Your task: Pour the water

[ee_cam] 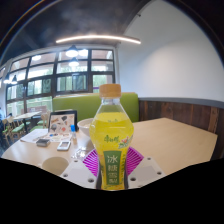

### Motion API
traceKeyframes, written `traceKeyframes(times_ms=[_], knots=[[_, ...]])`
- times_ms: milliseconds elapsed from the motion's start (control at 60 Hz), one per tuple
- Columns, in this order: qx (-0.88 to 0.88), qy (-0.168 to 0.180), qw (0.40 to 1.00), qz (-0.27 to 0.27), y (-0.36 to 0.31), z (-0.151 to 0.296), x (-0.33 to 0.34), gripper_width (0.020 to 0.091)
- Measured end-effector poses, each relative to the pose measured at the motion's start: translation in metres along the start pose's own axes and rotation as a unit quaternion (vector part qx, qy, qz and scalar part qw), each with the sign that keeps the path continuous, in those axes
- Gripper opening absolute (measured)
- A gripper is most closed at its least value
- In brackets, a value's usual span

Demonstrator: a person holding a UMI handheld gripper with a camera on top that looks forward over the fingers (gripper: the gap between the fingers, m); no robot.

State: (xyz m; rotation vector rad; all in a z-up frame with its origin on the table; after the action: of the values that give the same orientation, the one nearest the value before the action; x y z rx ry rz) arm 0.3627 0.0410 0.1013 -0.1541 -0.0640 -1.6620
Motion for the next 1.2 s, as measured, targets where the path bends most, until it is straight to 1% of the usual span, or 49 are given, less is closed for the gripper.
traceKeyframes(times_ms=[17, 33, 50, 67, 83, 100, 117, 267, 317, 367, 400, 450, 467, 500, 550, 583, 600, 683, 750, 867, 917, 1017, 1067, 1200], knots=[[0.001, -0.003, 1.0, 0.003, 0.004, -0.01, -0.003, 0.0298], [0.0, -0.01, 1.0, 0.004, -0.003, -0.019, -0.011, 0.0298], [0.001, -0.022, 1.0, 0.007, -0.005, -0.027, -0.014, 0.0313], [0.004, -0.012, 1.0, 0.01, -0.006, -0.023, -0.016, 0.031], [0.008, 0.006, 1.0, 0.009, -0.007, -0.016, -0.019, 0.0308], [0.006, -0.002, 1.0, 0.005, -0.006, -0.02, -0.019, 0.0312], [0.005, -0.007, 1.0, 0.005, -0.007, -0.023, -0.019, 0.0302], [0.0, -0.012, 1.0, -0.003, -0.005, -0.022, -0.014, 0.03], [0.002, -0.014, 1.0, -0.005, -0.005, -0.021, -0.017, 0.0315], [-0.001, -0.012, 1.0, -0.008, -0.006, -0.022, -0.014, 0.038], [-0.005, -0.011, 1.0, -0.01, -0.006, -0.022, -0.012, 0.0445], [-0.011, -0.019, 1.0, -0.013, -0.005, -0.023, -0.011, 0.0507], [-0.014, -0.027, 0.999, -0.015, -0.004, -0.025, -0.008, 0.0546], [-0.021, -0.039, 0.999, -0.016, -0.006, -0.028, -0.002, 0.0671], [-0.028, -0.045, 0.999, -0.011, -0.003, -0.023, 0.004, 0.0858], [-0.027, -0.045, 0.998, -0.021, -0.003, -0.018, 0.018, 0.0809], [-0.025, -0.045, 0.998, -0.028, -0.007, -0.017, 0.029, 0.0796], [0.0, -0.037, 0.998, -0.051, -0.014, 0.002, 0.07, 0.0838], [0.022, -0.043, 0.997, -0.06, -0.027, 0.011, 0.106, 0.0834], [0.041, -0.048, 0.996, -0.063, -0.077, 0.017, 0.171, 0.0833], [0.043, -0.057, 0.996, -0.053, -0.104, 0.014, 0.193, 0.0832], [0.042, -0.066, 0.997, -0.008, -0.171, 0.001, 0.226, 0.0837], [0.041, -0.071, 0.997, 0.013, -0.2, -0.009, 0.235, 0.0828], [0.048, -0.087, 0.994, 0.038, -0.251, -0.037, 0.26, 0.0829]])
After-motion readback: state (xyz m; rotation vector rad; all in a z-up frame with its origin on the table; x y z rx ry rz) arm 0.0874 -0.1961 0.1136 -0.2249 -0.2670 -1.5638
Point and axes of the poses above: the point between the fingertips, and its own axes, seen from behind it with the camera up: y to the right, z up, x backward, against the way the camera looks, the point moved 1 cm from there along x, backward, against the way the camera looks, and after that the axes turned 5 degrees about z, right-handed, at the moved point
